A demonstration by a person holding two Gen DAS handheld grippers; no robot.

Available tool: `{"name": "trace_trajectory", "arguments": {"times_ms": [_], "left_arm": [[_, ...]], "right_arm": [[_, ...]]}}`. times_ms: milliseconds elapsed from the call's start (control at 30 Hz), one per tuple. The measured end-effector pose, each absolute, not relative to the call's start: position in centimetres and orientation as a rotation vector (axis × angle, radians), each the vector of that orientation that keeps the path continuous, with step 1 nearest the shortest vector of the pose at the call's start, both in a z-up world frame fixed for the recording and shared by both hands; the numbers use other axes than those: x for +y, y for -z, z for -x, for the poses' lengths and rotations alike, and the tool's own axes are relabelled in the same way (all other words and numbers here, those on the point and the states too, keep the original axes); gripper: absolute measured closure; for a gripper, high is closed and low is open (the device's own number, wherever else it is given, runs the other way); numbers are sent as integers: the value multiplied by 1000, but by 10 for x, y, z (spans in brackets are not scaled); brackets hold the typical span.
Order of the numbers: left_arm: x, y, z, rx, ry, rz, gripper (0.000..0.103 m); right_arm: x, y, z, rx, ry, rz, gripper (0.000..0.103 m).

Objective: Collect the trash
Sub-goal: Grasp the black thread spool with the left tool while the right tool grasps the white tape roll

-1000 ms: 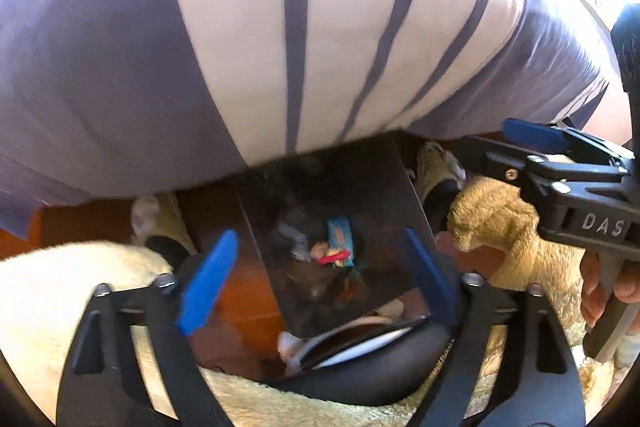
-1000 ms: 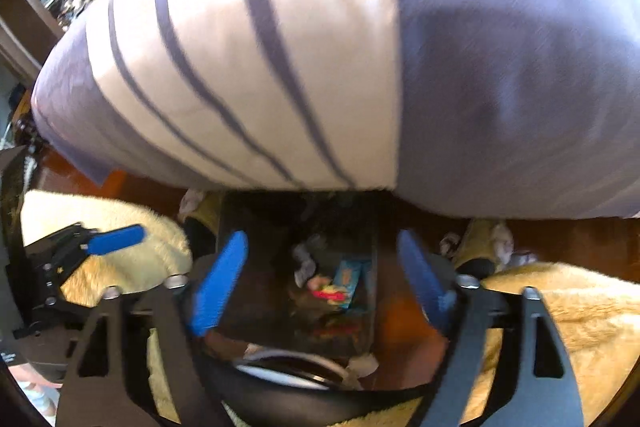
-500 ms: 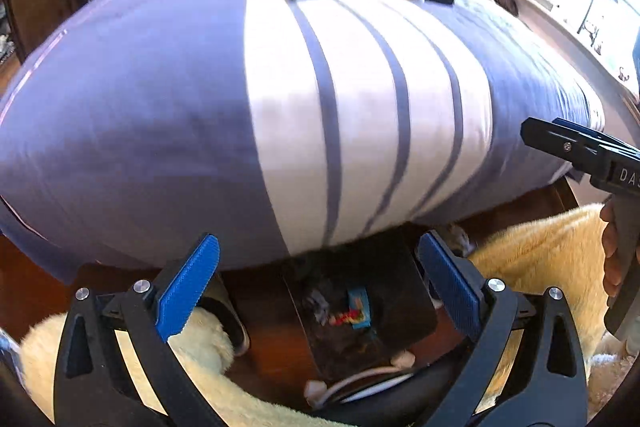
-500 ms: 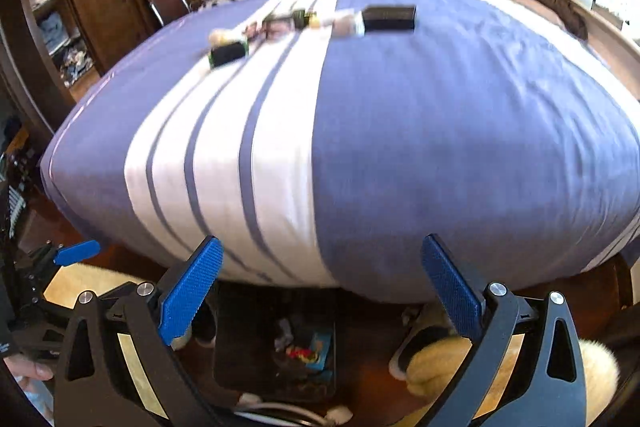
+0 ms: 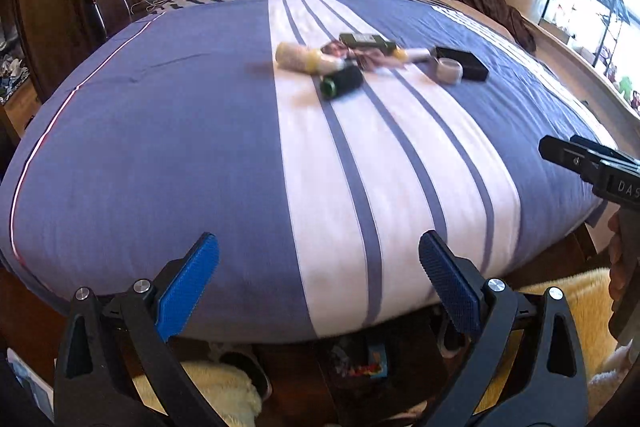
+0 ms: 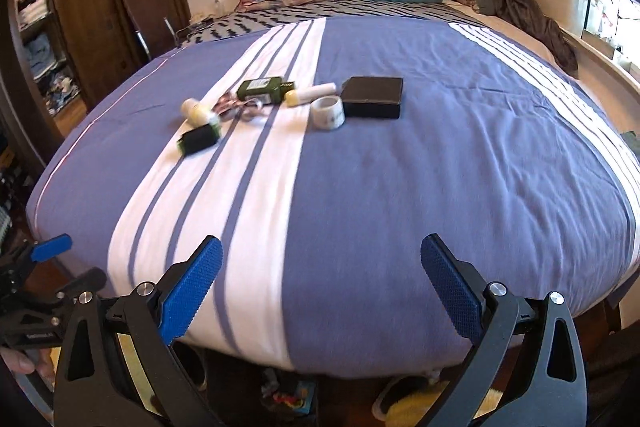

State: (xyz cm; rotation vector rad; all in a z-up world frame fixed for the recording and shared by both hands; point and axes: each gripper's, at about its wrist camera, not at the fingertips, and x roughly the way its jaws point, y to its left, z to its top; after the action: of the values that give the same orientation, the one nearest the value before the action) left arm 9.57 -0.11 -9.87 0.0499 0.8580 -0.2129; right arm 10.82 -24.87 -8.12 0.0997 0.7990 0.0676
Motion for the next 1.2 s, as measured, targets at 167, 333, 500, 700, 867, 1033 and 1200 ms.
{"name": "trace_trajectory", "arguments": {"times_ms": [167, 333, 500, 700, 867, 1033, 1200], "left_arm": [[-2, 97, -129, 867, 210, -41, 8], [-5, 100, -164, 881, 203, -39, 8], [-11, 108, -194, 903, 217, -28, 8], [-23, 117, -229, 925, 233, -26, 8], [-33, 122, -256, 926, 252, -27, 12], [-45, 124, -275, 914, 251, -45, 37], [-51, 122, -279, 907, 283, -46, 65]], "right_arm": [[-250, 87, -139, 820, -57, -98, 4], [-248, 96, -169, 843, -47, -99, 4], [-248, 101, -202, 850, -58, -110, 4], [-245, 110, -235, 868, -50, -96, 12], [-243, 116, -258, 882, -45, -85, 25], [-240, 117, -277, 881, -51, -74, 46], [-237, 118, -282, 877, -58, -64, 69]]}}
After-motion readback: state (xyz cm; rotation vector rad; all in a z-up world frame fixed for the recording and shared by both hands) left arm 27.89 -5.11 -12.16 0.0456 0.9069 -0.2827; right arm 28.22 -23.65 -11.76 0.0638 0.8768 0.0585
